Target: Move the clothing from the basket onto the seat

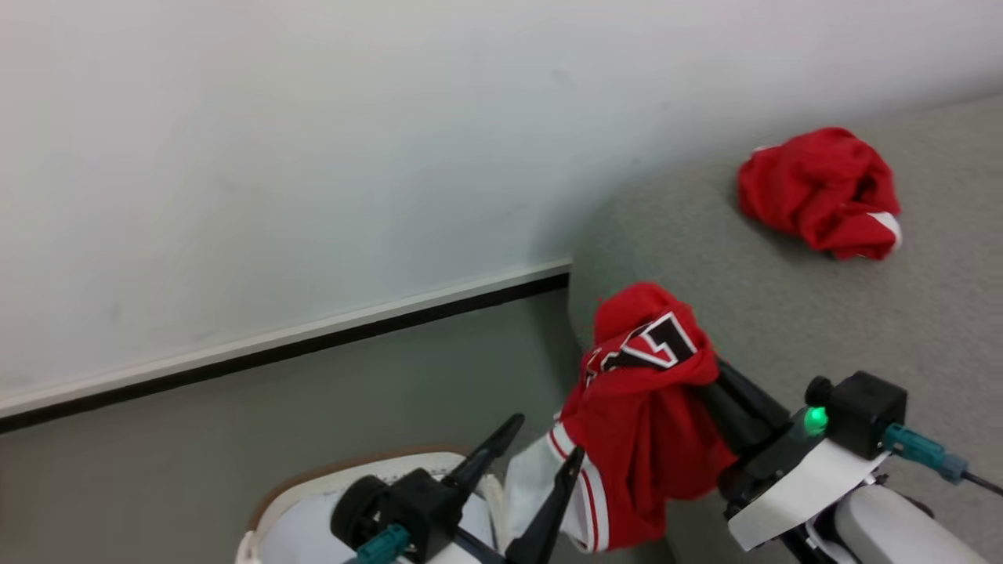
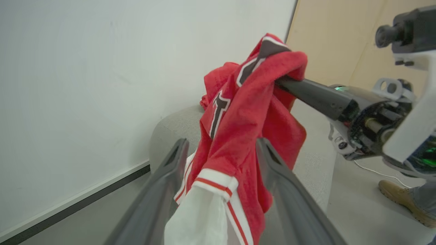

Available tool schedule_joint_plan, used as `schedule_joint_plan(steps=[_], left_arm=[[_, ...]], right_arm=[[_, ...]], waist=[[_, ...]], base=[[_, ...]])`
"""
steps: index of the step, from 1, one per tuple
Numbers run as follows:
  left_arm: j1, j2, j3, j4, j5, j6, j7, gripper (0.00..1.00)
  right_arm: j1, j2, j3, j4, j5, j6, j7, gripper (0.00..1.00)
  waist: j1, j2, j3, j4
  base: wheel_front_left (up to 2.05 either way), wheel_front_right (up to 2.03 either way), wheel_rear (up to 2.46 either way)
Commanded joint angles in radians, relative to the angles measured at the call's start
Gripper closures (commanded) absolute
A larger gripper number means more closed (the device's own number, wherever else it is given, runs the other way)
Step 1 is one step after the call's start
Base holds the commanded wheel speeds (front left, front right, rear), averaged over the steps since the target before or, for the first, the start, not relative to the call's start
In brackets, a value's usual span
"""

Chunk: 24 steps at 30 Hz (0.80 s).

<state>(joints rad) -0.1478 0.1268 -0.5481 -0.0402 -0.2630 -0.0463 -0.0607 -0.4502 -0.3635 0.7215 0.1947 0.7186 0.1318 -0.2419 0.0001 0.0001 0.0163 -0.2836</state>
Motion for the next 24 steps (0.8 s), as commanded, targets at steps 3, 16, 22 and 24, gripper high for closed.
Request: schedule_joint_plan(steps=[3, 16, 22, 24], left_arm=[[-0.001, -0.015, -0.022, 0.03, 0.01, 0.002, -0.021, 0.0], [-0.047, -0.023, -0.052, 0.083, 0.017, 0.003, -0.035, 0.0], [-0.082, -0.02, -0.06, 0.077, 0.024, -0.002, -0.019, 0.0], [-0.108, -0.016, -0.059, 0.073, 0.034, -0.004, -0.01, 0.0]], right_arm=[[0.008, -0.02, -0.039, -0.019, -0.01, -0.002, -0.002, 1.0], [0.062, -0.037, -0.187, -0.068, -0.02, -0.002, -0.008, 1.0], [0.054, -0.022, -0.272, -0.072, -0.023, -0.002, -0.014, 1.0], [0.03, -0.016, -0.308, -0.071, -0.021, -0.002, -0.016, 1.0]], waist=[[-0.0001, -0.0001, 0.033, -0.105], [-0.0001, -0.0001, 0.078, -0.219], [-0.0001, -0.0001, 0.125, -0.194], [-0.0001, -0.0001, 0.156, -0.179]], base=[[0.0, 0.0, 0.0], [0.0, 0.0, 0.0], [0.0, 0.0, 0.0], [0.0, 0.0, 0.0]])
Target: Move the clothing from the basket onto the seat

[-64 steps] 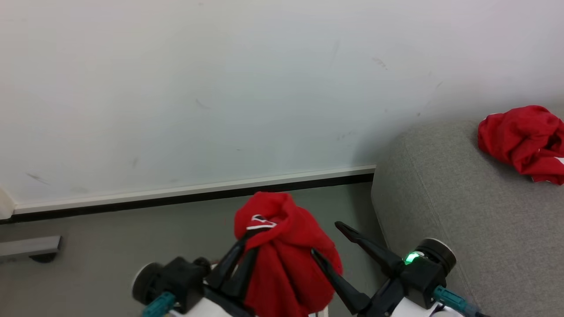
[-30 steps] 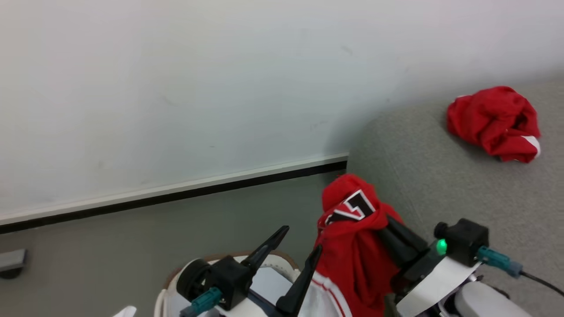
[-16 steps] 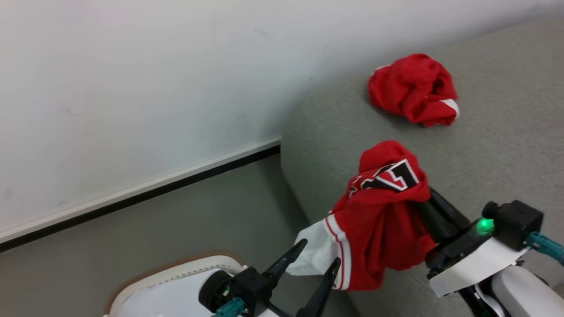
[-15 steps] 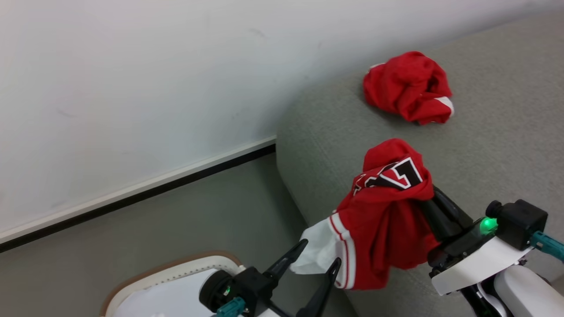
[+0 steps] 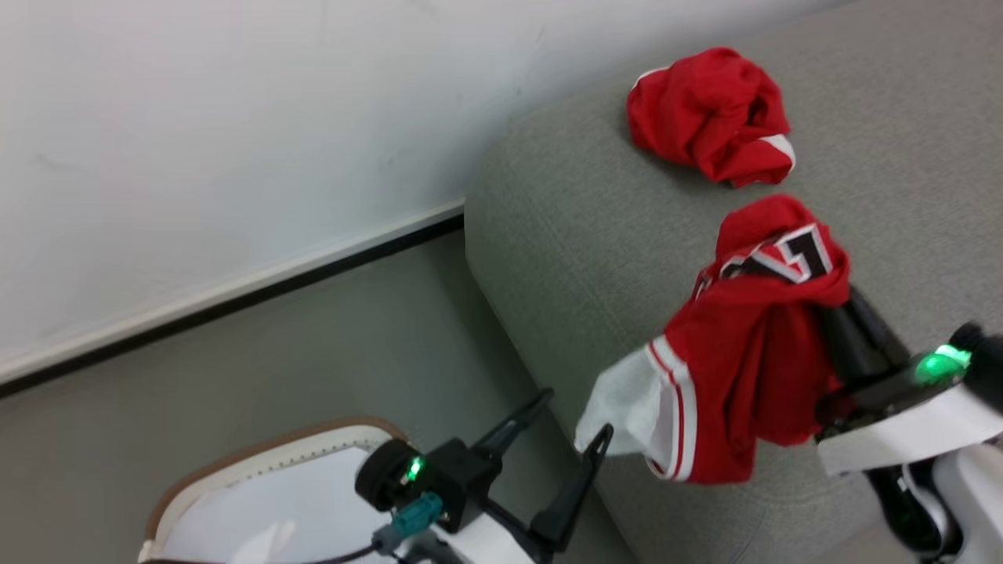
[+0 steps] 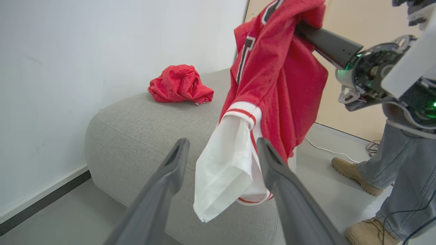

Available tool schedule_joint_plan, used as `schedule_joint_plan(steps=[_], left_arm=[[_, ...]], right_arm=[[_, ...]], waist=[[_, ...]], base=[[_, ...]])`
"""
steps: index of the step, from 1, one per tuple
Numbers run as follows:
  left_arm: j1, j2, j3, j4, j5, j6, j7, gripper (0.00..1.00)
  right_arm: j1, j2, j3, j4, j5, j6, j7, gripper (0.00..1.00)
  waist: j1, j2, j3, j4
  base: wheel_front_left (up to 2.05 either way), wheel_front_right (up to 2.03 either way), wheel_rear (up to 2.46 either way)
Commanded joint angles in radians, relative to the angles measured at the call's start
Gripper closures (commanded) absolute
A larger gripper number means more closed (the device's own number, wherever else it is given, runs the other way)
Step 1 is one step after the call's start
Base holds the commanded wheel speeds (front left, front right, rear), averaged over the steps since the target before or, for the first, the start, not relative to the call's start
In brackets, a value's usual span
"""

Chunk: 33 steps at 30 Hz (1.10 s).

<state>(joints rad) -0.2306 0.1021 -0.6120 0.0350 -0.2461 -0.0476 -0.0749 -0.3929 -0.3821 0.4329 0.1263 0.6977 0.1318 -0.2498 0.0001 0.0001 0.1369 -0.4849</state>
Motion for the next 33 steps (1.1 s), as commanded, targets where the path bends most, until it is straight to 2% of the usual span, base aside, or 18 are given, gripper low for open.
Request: schedule_joint_plan(steps=[1, 5, 11, 15, 21, 22, 28, 33], left_arm=[[-0.036, 0.011, 0.007, -0.004, 0.019, -0.002, 0.01, 0.0], [-0.117, 0.029, 0.016, -0.021, 0.039, -0.007, 0.04, 0.0], [-0.257, 0.041, 0.031, -0.03, 0.079, -0.019, 0.076, 0.0], [-0.313, 0.042, 0.04, -0.024, 0.088, -0.018, 0.078, 0.0], [-0.337, 0.046, 0.032, -0.014, 0.093, -0.02, 0.071, 0.0], [-0.337, 0.046, 0.032, -0.014, 0.093, -0.02, 0.071, 0.0], [-0.345, 0.036, 0.018, -0.021, 0.097, -0.013, 0.065, 0.0], [-0.34, 0.037, 0.003, -0.032, 0.099, -0.006, 0.069, 0.0]], right_arm=[[-0.04, 0.007, -0.036, 0.001, 0.004, -0.002, -0.009, 1.0], [-0.137, 0.017, -0.121, 0.036, 0.002, -0.002, -0.009, 1.0], [-0.39, 0.002, -0.258, 0.139, -0.013, -0.002, -0.004, 1.0], [-0.593, -0.045, -0.366, 0.242, -0.045, -0.002, 0.016, 1.0], [-0.87, -0.152, -0.527, 0.44, -0.134, -0.002, 0.066, 1.0], [-0.87, -0.152, -0.527, 0.44, -0.134, -0.002, 0.066, 1.0], [-1.038, -0.234, -0.632, 0.648, -0.245, -0.002, 0.097, 1.0], [-1.036, -0.231, -0.734, 0.836, -0.318, -0.002, 0.044, 1.0]], waist=[[-0.0001, -0.0001, 0.053, 0.029], [-0.0001, -0.0001, 0.156, 0.068], [-0.0001, -0.0001, 0.334, 0.147], [-0.0001, -0.0001, 0.414, 0.198], [-0.0001, -0.0001, 0.49, 0.279], [-0.0001, -0.0001, 0.49, 0.279], [-0.0001, -0.0001, 0.549, 0.354], [-0.0001, -0.0001, 0.587, 0.396]], base=[[0.0, 0.0, 0.0], [0.0, 0.0, 0.0], [0.0, 0.0, 0.0], [0.0, 0.0, 0.0], [0.0, 0.0, 0.0], [0.0, 0.0, 0.0], [0.0, 0.0, 0.0], [0.0, 0.0, 0.0]])
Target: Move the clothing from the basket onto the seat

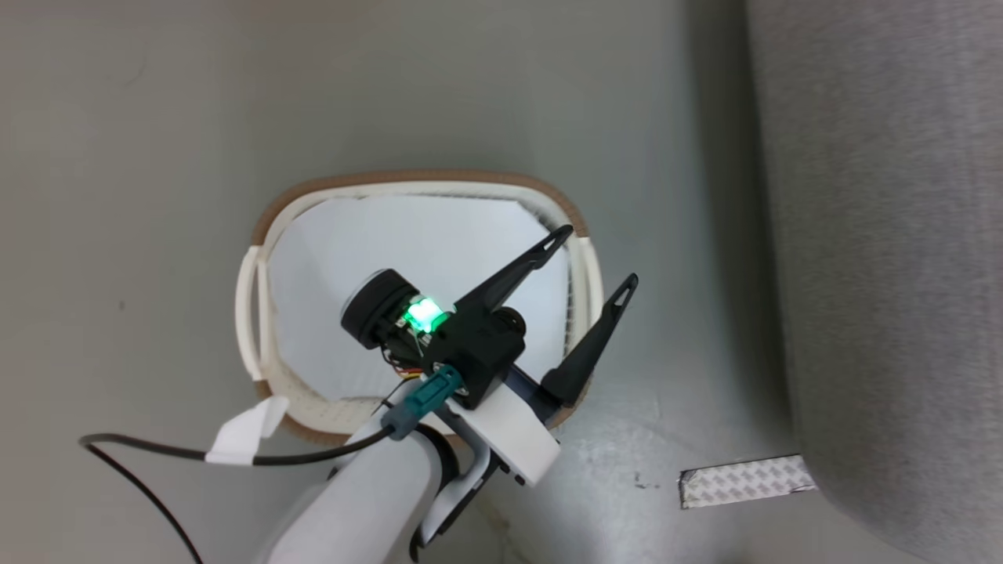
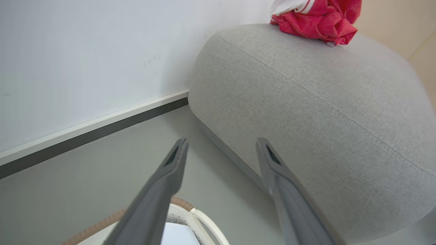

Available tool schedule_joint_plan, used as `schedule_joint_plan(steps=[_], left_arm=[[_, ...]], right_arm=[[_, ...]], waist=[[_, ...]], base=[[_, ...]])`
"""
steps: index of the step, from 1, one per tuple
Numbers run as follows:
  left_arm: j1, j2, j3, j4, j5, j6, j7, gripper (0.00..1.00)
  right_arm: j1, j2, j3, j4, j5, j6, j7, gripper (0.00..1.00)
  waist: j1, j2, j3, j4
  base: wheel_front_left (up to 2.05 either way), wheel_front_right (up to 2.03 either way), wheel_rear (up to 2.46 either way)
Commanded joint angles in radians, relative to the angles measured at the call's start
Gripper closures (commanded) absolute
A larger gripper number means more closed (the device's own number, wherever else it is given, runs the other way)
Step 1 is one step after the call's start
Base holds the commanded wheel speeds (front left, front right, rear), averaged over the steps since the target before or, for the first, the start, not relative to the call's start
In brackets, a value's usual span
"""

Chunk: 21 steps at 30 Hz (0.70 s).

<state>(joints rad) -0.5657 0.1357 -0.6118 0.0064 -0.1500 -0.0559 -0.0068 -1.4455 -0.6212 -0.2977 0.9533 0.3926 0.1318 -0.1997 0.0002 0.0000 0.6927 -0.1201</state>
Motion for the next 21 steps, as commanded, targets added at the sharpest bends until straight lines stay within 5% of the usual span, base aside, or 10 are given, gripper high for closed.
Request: schedule_joint_plan(steps=[1, 10, 12, 13, 21], left_arm=[[-0.001, 0.006, 0.005, -0.004, 0.005, 0.006, 0.0, 0.0], [0.056, 0.035, 0.018, -0.013, -0.013, 0.037, 0.0, 0.0], [0.065, 0.041, 0.023, -0.013, -0.02, 0.044, -0.002, 0.0], [0.069, 0.043, 0.026, -0.013, -0.023, 0.046, -0.004, 0.0], [0.124, 0.054, 0.055, 0.013, -0.056, 0.071, -0.051, 0.0]], right_arm=[[0.031, 0.017, -0.021, 0.046, -0.025, -0.002, -0.017, 1.0], [0.132, 0.083, -0.093, 0.229, -0.09, -0.002, -0.062, 1.0], [0.141, 0.087, -0.091, 0.238, -0.108, -0.002, -0.065, 0.63], [0.145, 0.09, -0.083, 0.24, -0.121, -0.002, -0.065, 0.0], [0.222, 0.145, 0.028, 0.203, -0.189, -0.002, -0.065, 0.0]], waist=[[-0.0002, 0.0, 0.035, 0.036], [-0.0002, 0.0, -0.001, 0.04], [-0.0002, 0.0, -0.017, 0.033], [-0.0002, 0.0, -0.027, 0.029], [-0.0002, 0.0, -0.144, -0.008]], base=[[0.0, 0.0, 0.0], [0.0, 0.0, 0.0], [0.0, 0.0, 0.0], [0.0, 0.0, 0.0], [0.0, 0.0, 0.0]])
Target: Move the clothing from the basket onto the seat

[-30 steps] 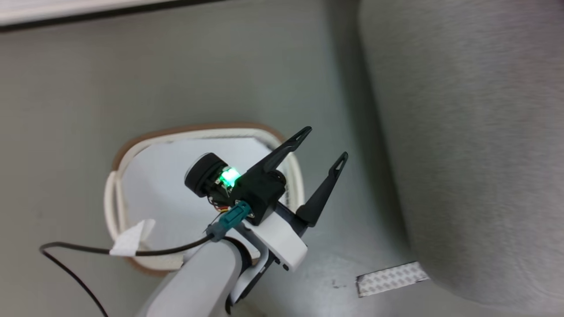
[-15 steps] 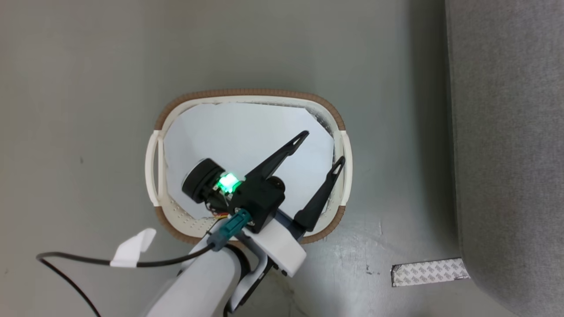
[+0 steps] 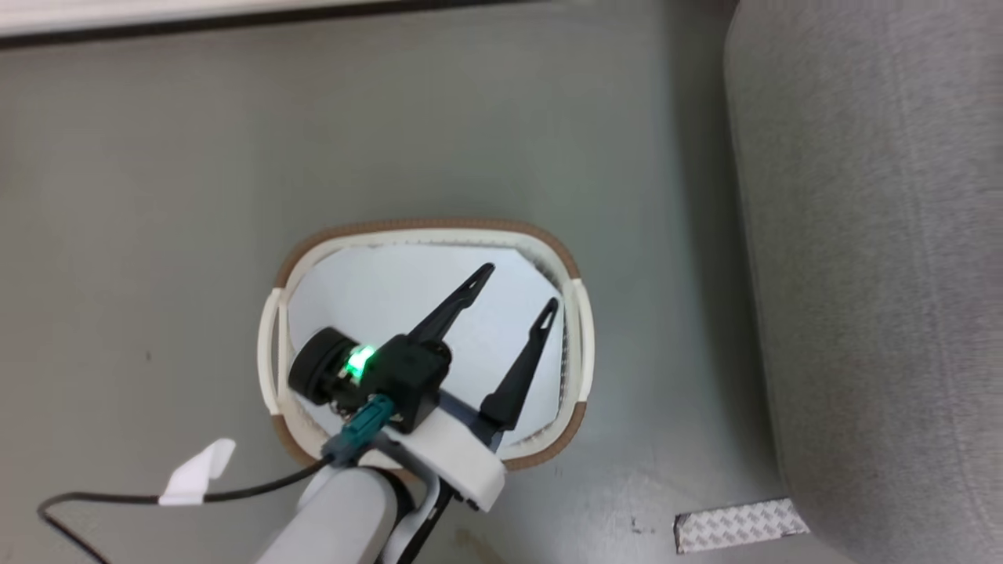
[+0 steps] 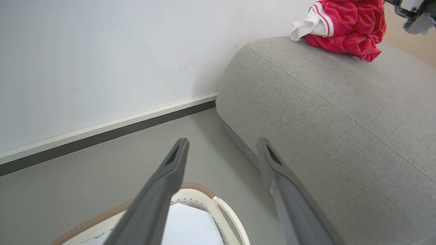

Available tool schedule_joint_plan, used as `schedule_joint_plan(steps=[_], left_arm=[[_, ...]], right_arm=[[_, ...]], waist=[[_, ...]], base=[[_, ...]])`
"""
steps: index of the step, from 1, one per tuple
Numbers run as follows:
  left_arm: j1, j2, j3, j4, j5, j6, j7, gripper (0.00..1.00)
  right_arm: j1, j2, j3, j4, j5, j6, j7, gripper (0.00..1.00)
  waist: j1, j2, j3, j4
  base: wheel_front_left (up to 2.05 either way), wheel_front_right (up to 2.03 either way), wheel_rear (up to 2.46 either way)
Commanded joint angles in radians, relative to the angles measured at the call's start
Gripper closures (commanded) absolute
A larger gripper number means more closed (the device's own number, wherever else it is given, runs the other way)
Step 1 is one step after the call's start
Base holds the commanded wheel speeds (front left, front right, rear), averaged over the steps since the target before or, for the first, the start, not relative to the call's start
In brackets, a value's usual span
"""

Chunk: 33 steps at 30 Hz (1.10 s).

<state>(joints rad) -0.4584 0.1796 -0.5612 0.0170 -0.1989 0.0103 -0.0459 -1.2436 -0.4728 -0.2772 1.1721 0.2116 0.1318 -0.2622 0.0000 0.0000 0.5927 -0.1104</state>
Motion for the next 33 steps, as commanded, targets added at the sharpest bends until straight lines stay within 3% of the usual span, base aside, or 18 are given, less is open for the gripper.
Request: schedule_joint_plan(steps=[1, 10, 15, 20, 25, 33], left_arm=[[0.026, 0.012, 0.009, 0.007, -0.014, 0.009, -0.019, 0.0], [0.172, 0.031, 0.094, 0.059, -0.096, 0.064, -0.13, 0.0], [0.291, 0.053, 0.163, 0.067, -0.144, 0.1, -0.183, 0.0], [0.41, 0.078, 0.233, 0.057, -0.173, 0.129, -0.212, 0.0], [0.503, 0.083, 0.308, 0.031, -0.177, 0.141, -0.219, 0.0], [0.614, 0.035, 0.421, 0.01, -0.134, 0.101, -0.218, 0.0]], right_arm=[[0.04, 0.008, 0.021, -0.035, -0.002, -0.002, -0.003, 0.0], [0.372, 0.057, 0.164, -0.371, 0.085, -0.002, -0.003, 0.0], [0.582, 0.099, 0.175, -0.563, 0.131, -0.002, -0.003, 0.0], [0.77, 0.157, 0.162, -0.716, 0.098, -0.002, -0.002, 0.0], [0.938, 0.25, 0.135, -0.828, 0.045, -0.002, -0.002, 0.0], [1.139, 0.374, 0.15, -0.948, -0.013, -0.002, -0.002, 0.0]], waist=[[0.0, 0.0, -0.063, -0.02], [0.0, 0.0, -0.281, -0.012], [0.0, 0.0, -0.402, 0.002], [0.0, 0.0, -0.492, 0.015], [0.0, 0.0, -0.556, 0.031], [0.0, 0.0, -0.605, 0.045]], base=[[0.0, 0.0, 0.0], [0.0, 0.0, 0.0], [0.0, 0.0, 0.0], [0.0, 0.0, 0.0], [0.0, 0.0, 0.0], [0.0, 0.0, 0.0]])
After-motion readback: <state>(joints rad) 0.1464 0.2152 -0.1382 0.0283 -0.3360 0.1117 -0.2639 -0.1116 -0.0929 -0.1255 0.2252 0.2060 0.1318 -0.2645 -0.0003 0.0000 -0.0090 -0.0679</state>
